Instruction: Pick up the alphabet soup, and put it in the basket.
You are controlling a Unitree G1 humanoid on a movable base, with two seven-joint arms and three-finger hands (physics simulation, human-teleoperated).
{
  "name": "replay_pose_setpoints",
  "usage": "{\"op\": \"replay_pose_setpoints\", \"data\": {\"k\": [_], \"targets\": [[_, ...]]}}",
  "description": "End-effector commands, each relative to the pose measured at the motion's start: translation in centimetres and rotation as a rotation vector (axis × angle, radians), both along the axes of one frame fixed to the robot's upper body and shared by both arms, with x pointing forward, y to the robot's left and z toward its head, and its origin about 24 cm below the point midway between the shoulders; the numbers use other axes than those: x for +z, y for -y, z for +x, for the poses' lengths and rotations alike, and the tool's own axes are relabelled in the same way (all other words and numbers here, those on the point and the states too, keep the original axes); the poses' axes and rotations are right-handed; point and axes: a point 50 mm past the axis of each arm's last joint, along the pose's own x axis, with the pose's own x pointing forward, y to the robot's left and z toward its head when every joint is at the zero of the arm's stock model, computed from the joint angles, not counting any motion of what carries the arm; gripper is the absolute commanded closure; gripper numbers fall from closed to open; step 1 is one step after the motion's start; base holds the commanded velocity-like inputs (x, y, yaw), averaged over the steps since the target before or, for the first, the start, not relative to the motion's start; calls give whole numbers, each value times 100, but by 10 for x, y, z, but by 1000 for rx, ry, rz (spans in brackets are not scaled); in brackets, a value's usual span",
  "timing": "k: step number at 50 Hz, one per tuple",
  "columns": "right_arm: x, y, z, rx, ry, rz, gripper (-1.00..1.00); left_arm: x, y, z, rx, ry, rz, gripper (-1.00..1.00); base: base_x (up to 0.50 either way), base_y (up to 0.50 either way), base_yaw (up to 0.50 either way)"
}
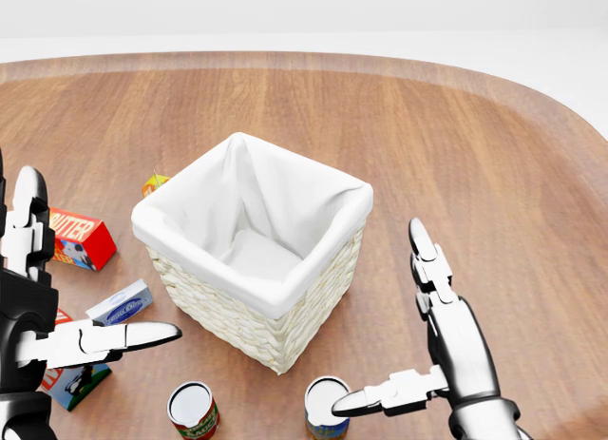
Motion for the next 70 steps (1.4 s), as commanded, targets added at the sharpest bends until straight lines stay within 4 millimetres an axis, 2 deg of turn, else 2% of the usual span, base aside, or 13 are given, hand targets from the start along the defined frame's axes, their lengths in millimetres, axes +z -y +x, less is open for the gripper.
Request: {"op": "replay_pose_setpoints", "data": {"k": [1,23,70], "targets": [[-16,-6,-2,43,-74,-34,-100,1,0,-1,0,5,0,-100,0,0,0],[-42,-16,-8,119,-188,-95,-100,3,0,-1,0,13,-2,-100,0,0,0],[-91,-26,-16,156,-393,-176,-100,-1,0,1,-1,-5,-1,-100,0,0,0]]}}
